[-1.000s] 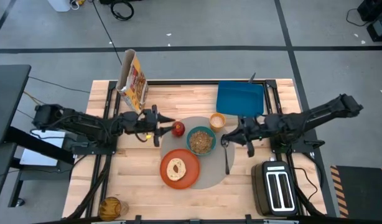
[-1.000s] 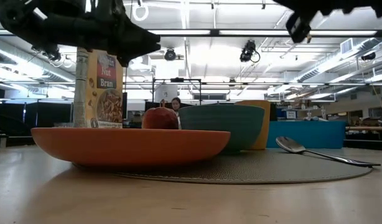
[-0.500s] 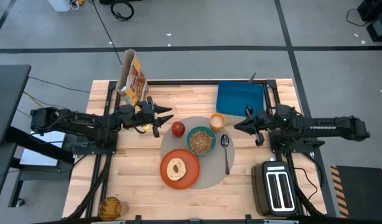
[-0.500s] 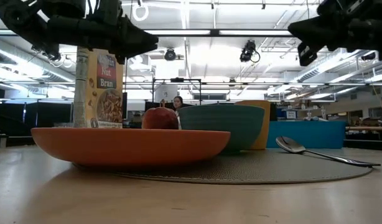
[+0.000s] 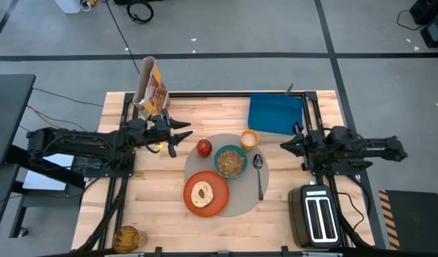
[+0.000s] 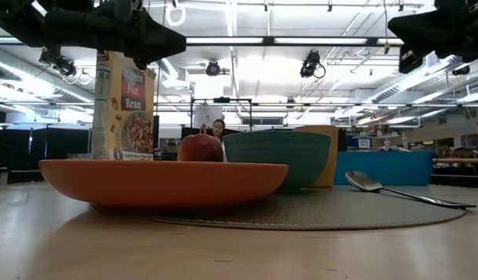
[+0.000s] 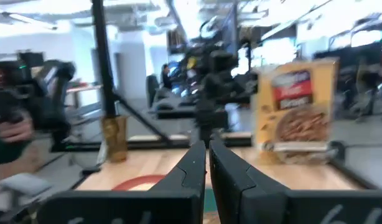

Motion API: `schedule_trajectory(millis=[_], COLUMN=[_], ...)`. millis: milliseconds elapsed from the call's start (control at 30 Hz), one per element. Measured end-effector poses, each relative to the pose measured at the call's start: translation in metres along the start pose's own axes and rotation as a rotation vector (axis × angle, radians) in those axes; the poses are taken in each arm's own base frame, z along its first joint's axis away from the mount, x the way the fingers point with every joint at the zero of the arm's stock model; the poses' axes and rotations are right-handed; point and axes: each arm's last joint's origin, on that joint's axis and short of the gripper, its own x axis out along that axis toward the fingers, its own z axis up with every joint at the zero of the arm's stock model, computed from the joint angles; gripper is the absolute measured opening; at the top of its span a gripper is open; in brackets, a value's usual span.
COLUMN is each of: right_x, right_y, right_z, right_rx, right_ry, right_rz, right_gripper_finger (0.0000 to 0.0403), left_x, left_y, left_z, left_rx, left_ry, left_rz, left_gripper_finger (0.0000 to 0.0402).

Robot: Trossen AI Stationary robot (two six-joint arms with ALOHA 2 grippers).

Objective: Arrange a breakfast setting
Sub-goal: Return to Home Position

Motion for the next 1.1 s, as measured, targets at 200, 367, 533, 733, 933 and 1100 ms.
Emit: schedule_trajectory(millis=[200,367,533,733,933,1100], right_x=[-0.001,-0.002,-0.002,-0.002,-0.001,-0.001], right_y=[-0.002,-0.002,-0.006,-0.008,-0.006,-0.006], right_z=[-0.025,-0.03,-0.037,-0.04,-0.043,-0.042], right_rx=[-0.018,-0.014,-0.059,-0.049,0.1,0.105], right_ry=[-0.002,0.024,0.099,0.136,0.15,0.148], right_rz=[-0.031,-0.053,-0.169,-0.25,-0.158,-0.159], right_gripper_finger=[0.0028,0.0028,0.0029,0.0027,0.0029,0.0027], left_x=[-0.001,-0.004,-0.015,-0.036,-0.047,-0.055], left_y=[-0.003,-0.004,-0.007,-0.002,0.007,0.013], left_z=[-0.001,-0.005,-0.019,-0.035,-0.032,-0.038], left_rx=[0.002,0.007,-0.027,-0.02,0.048,0.053], left_ry=[0.016,0.066,-0.007,-0.034,-0.018,0.066], left_rz=[-0.018,-0.025,-0.044,-0.029,-0.058,-0.121], left_gripper_finger=[0.0157,0.0157,0.0157,0.0143,0.0098,0.0033])
